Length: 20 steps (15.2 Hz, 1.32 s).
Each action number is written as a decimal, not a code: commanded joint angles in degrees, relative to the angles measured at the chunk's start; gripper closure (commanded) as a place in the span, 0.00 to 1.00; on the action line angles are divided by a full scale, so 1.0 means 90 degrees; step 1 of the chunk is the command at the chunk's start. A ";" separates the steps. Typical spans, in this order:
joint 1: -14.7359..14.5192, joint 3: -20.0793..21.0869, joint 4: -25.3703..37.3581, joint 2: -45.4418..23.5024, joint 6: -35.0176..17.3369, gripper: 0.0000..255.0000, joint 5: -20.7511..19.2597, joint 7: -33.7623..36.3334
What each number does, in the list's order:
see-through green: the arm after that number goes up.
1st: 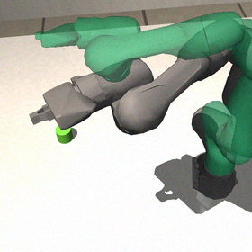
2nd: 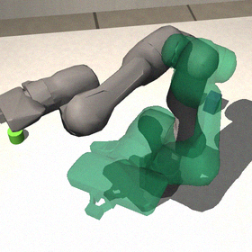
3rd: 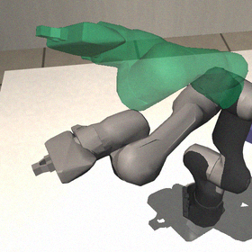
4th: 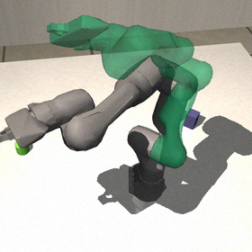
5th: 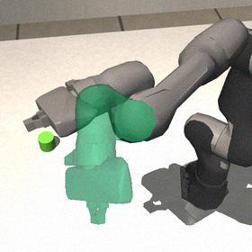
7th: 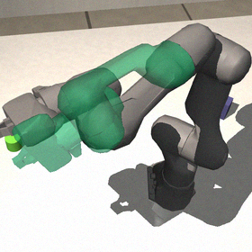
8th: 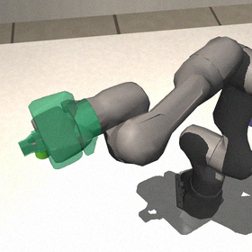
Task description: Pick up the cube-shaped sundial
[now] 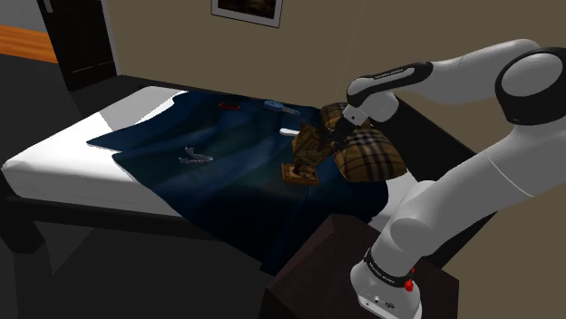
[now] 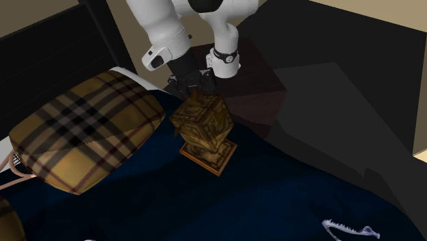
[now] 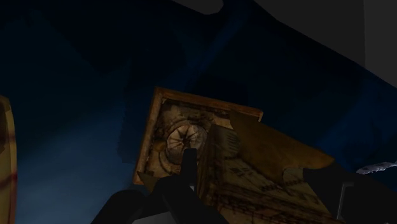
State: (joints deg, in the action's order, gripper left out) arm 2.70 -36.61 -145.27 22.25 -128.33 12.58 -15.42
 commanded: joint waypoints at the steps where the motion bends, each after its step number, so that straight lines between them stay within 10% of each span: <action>1: -0.0002 -0.0001 -0.0008 -0.0014 -0.0005 1.00 -0.0003 0.0001; 20: 0.0204 0.0399 0.0821 0.0577 0.1271 1.00 -0.0382 0.0702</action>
